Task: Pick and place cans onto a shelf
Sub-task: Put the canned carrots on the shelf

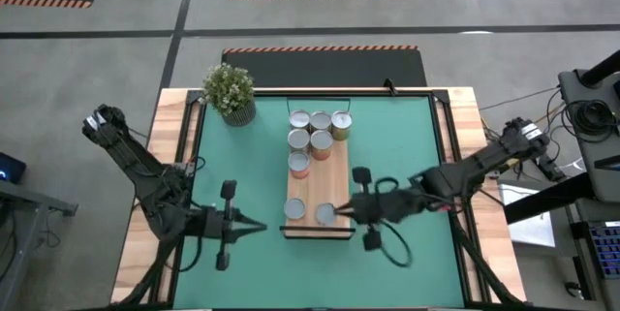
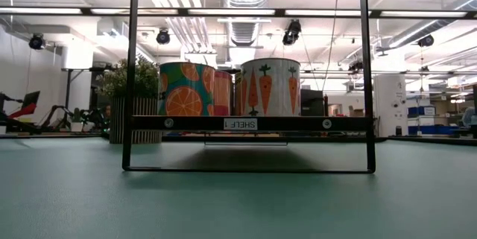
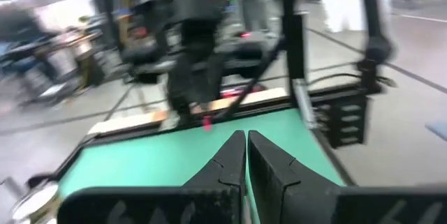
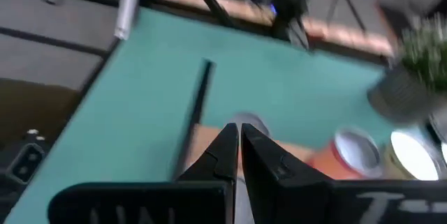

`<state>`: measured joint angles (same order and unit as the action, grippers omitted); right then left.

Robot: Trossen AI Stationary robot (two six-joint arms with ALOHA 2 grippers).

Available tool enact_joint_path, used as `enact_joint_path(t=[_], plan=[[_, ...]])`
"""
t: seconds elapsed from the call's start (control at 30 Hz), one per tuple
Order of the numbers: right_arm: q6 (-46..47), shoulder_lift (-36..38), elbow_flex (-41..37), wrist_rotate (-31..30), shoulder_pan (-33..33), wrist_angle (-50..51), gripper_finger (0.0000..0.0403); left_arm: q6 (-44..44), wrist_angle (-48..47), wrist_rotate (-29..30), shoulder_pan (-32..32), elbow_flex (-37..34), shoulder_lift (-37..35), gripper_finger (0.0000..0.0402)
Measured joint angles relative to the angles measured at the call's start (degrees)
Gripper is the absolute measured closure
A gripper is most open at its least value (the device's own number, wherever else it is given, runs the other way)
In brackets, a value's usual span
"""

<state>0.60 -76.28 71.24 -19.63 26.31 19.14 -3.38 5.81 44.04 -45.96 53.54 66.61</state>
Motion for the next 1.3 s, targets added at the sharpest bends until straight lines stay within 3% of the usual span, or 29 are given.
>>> enact_joint_path(t=[0.23,0.57,0.67,0.77,1.0,1.17,1.3], plan=[[-6.1,6.5,-12.3,-0.5,2.8,-13.5,0.0394,8.1,-0.5,1.0,6.1,1.7,4.0,0.0402],[-9.3,17.6,-25.5,0.2,3.0,-24.6,0.0394,12.5,-26.4,-17.1,19.5,16.4,10.7,0.0402],[-9.5,20.1,-28.0,0.4,3.0,-25.1,0.0394,8.9,-30.7,-25.3,23.0,18.7,13.3,0.0402],[-10.1,21.7,-29.6,0.5,3.0,-25.8,0.0394,-1.0,-33.2,-36.5,25.4,20.0,15.5,0.0402],[-11.2,23.1,-30.2,0.5,3.0,-26.9,0.0394,-22.1,-42.1,-36.5,29.8,28.1,20.7,0.0402],[-12.2,23.1,-30.1,0.5,2.9,-27.1,0.0394,-19.2,-43.4,-41.6,33.5,34.6,26.1,0.0402],[-10.5,23.0,-29.5,0.1,2.8,-26.6,0.0394,-17.6,-43.4,-47.3,35.5,35.2,29.1,0.0402]])
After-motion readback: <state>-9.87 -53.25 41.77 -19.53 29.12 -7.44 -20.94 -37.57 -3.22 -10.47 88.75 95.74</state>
